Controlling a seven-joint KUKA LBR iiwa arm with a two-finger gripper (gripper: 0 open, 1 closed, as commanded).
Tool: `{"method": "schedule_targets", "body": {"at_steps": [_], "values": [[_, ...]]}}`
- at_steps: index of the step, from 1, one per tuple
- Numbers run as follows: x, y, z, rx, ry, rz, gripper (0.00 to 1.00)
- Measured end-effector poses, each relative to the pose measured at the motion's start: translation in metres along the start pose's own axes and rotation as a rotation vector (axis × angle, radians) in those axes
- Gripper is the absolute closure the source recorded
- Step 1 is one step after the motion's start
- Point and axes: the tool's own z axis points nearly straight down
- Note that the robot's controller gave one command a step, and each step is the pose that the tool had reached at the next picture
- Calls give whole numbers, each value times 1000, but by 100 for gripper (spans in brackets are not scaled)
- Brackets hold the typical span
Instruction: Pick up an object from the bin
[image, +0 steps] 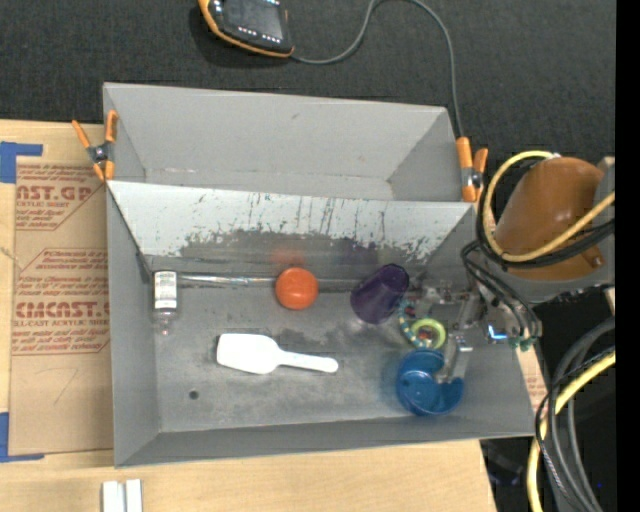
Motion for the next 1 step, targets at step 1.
{"method": "schedule_targets", "body": {"at_steps": [1], "values": [[0, 0, 0, 0, 0, 0, 0]]}}
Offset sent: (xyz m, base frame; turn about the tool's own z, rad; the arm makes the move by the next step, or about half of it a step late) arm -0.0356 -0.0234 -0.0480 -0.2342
